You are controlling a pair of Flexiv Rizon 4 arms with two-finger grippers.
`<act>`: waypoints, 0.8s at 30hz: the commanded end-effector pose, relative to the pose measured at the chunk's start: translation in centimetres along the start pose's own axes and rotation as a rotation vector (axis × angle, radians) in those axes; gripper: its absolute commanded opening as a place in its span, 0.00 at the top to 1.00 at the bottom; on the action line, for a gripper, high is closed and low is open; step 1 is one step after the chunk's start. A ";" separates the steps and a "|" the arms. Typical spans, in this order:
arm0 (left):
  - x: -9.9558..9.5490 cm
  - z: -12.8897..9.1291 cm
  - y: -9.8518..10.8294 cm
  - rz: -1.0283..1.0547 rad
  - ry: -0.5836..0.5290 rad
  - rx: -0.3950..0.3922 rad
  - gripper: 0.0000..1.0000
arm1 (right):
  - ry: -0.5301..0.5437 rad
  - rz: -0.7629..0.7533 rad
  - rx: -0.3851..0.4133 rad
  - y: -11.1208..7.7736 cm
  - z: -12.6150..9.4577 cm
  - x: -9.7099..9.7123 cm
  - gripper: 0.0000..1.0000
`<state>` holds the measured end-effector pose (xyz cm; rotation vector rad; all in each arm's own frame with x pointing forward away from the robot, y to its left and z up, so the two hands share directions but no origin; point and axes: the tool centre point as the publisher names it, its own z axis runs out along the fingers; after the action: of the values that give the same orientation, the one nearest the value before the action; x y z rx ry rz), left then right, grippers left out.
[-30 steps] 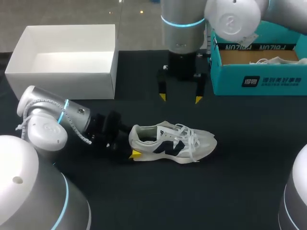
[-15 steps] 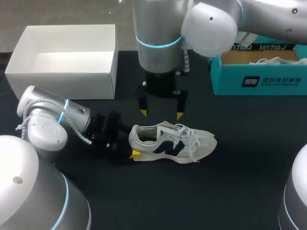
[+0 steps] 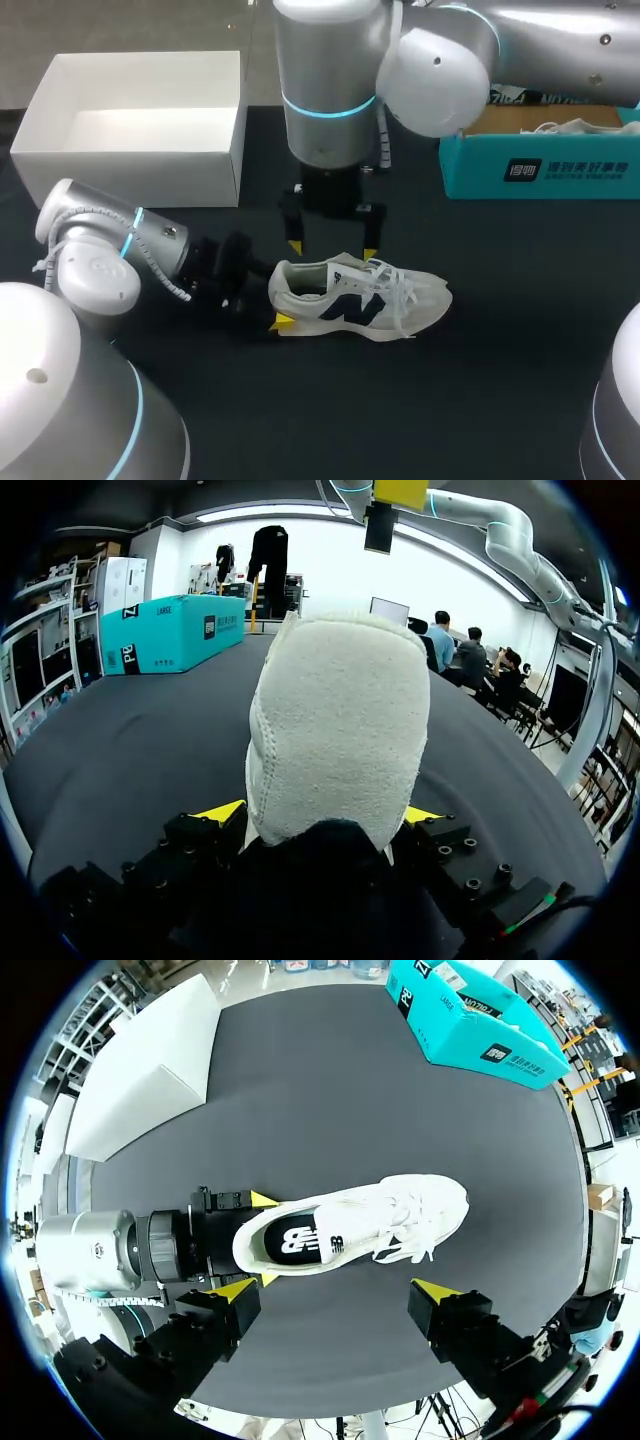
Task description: Take the shoe out of the shoebox, open the shoe tongue, remove and reinsert the insole, then place the shoe into the shoebox
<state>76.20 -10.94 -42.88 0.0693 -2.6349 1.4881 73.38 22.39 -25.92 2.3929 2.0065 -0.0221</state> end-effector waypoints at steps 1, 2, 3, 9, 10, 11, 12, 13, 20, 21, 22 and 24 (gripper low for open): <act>0.2 0.1 0.4 -0.001 -0.001 -0.004 1.00 | 0.001 0.000 -0.001 0.0 0.0 0.0 0.00; 0.2 0.1 0.4 -0.001 -0.001 -0.004 1.00 | 0.001 0.000 -0.001 0.0 0.0 0.0 0.00; 0.2 0.1 0.4 -0.001 -0.001 -0.004 1.00 | 0.001 0.000 -0.001 0.0 0.0 0.0 0.00; 0.2 0.1 0.4 -0.001 -0.001 -0.004 1.00 | -0.061 -0.044 -0.028 0.7 2.1 0.4 0.00; 0.2 0.1 0.4 -0.001 -0.001 -0.004 1.00 | -0.061 -0.055 -0.040 0.8 2.4 0.4 0.00; 0.2 0.1 0.4 -0.001 -0.001 -0.004 1.00 | -0.070 -0.054 -0.027 0.8 2.8 0.3 0.00; 0.2 0.1 0.4 -0.001 -0.001 -0.004 1.00 | -0.081 -0.053 -0.024 0.8 3.2 0.2 0.00; 0.2 0.1 0.4 -0.001 -0.001 -0.004 1.00 | -0.084 -0.058 -0.030 0.9 3.5 0.1 0.00; 0.2 0.1 0.4 -0.001 -0.001 -0.004 1.00 | -0.088 -0.047 -0.002 1.3 5.9 -0.6 0.00; 0.2 0.1 0.4 -0.001 -0.001 -0.004 1.00 | -0.091 -0.048 -0.004 1.4 6.3 -0.7 0.00; 0.2 0.1 0.4 -0.001 -0.001 -0.004 1.00 | -0.100 -0.045 0.005 1.4 6.6 -0.8 0.00; 0.2 0.1 0.4 -0.001 -0.001 -0.004 1.00 | -0.118 -0.042 0.013 1.6 7.1 -1.1 0.00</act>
<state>76.20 -10.93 -42.88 0.0692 -2.6350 1.4881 74.36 20.64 -32.13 2.2945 2.0076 -0.1560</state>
